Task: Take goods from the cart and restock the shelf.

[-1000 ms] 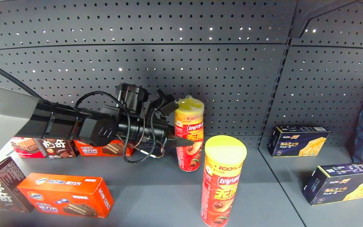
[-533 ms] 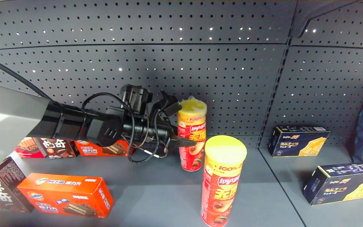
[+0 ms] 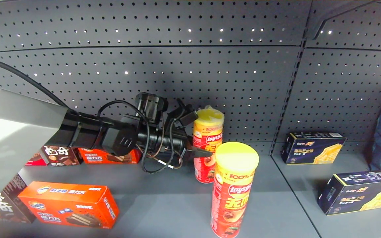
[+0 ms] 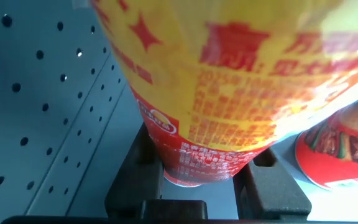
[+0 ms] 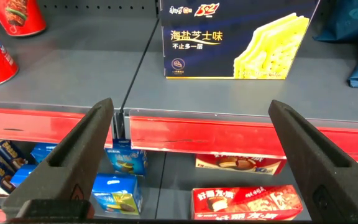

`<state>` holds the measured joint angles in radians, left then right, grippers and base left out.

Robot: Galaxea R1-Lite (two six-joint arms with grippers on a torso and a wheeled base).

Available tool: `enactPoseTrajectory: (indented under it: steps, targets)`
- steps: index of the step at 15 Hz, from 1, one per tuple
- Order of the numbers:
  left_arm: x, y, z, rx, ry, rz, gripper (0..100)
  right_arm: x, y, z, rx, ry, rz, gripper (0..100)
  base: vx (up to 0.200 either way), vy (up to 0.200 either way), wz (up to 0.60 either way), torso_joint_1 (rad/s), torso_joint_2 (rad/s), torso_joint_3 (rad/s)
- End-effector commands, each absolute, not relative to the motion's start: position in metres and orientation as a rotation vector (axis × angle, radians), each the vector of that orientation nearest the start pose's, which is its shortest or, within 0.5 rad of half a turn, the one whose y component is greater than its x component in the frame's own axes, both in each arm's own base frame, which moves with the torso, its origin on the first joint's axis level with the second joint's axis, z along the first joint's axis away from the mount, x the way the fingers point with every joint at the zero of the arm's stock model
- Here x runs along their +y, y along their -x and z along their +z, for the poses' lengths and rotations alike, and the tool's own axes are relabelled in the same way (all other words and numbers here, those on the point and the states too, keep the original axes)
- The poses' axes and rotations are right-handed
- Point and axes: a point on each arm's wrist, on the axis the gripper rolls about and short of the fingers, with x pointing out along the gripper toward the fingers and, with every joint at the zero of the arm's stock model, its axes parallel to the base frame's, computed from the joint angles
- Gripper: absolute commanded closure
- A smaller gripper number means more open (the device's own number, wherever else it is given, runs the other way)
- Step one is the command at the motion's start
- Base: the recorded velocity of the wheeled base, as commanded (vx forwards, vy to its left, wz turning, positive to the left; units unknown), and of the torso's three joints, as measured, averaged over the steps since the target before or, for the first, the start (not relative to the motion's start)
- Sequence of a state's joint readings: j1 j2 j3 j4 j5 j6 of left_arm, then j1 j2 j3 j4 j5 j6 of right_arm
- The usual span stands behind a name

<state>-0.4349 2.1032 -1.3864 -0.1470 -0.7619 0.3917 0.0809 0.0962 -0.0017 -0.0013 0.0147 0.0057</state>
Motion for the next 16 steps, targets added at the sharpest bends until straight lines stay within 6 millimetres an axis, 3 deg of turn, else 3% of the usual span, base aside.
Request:
enactPoseTrajectory:
  steps: [1, 13, 14, 16]
  targets:
    - [-0.188, -0.371, 0.147, 0.364, -0.236, -1.255, 100, -0.001, 0.015, 0.078, 0.095, -0.003, 0.096, 0, 0.0, 0.0, 0.0, 0.0, 0.0, 0.0]
    - [-0.176, -0.377, 0.148, 0.332, -0.282, -1.238, 100, -0.001, 0.015, 0.078, 0.095, -0.003, 0.096, 0, 0.0, 0.0, 0.0, 0.0, 0.0, 0.0]
    - [-0.176, -0.377, 0.147, 0.334, -0.286, -1.238, 0, -0.001, 0.015, 0.078, 0.095, -0.003, 0.096, 0, 0.0, 0.0, 0.0, 0.0, 0.0, 0.0]
    - [-0.174, -0.376, 0.143, 0.348, -0.288, -1.238, 0, -0.001, 0.015, 0.078, 0.095, -0.003, 0.096, 0, 0.0, 0.0, 0.0, 0.0, 0.0, 0.0]
